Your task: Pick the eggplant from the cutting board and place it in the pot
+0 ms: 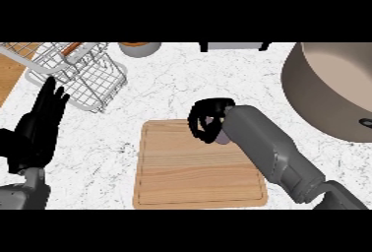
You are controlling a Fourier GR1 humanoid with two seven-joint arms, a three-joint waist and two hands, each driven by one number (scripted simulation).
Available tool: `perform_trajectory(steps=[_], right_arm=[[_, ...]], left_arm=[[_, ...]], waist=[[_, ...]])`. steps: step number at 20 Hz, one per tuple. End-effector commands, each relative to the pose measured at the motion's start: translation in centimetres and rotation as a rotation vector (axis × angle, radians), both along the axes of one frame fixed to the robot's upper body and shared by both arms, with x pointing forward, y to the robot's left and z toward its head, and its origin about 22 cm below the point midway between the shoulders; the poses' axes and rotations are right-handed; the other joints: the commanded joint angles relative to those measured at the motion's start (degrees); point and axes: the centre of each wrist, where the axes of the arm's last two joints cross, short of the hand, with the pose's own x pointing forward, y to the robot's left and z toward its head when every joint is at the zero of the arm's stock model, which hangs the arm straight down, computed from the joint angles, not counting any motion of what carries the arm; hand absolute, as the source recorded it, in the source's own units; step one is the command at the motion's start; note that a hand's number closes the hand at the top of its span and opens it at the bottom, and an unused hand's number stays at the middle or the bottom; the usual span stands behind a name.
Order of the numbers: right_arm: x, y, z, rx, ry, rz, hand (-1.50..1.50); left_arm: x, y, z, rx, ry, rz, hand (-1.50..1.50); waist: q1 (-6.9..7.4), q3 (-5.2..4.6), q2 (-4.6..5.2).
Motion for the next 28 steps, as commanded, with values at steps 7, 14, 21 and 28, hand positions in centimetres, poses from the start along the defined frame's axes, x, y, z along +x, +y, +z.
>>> perform_trajectory(steps=[7,14,21,28], right_arm=[[-3.5,-3.6,-1.4,0.040,-0.478,-0.219,1.50],[-3.0,-6.9,5.5,0.304,-0.794,-0.555,1.50],[-5.9,-13.0,11.2,0.409,-1.063,-0.799,1.50],[-11.5,-18.7,16.1,0.371,-1.126,-0.985,1.50]], left_arm=[[-0.9,3.1,0.5,0.015,-0.006,0.105,0.00],[-2.3,2.7,0.1,0.004,0.012,0.100,0.00],[-2.8,2.4,0.4,0.018,0.006,0.093,0.00],[-1.4,0.6,2.0,0.008,-0.033,0.026,0.00]], waist=[[-5.03,-0.11,-0.47],[-6.58,-0.02,-1.00],[-5.07,-0.02,-0.01],[-1.36,0.00,1.18]])
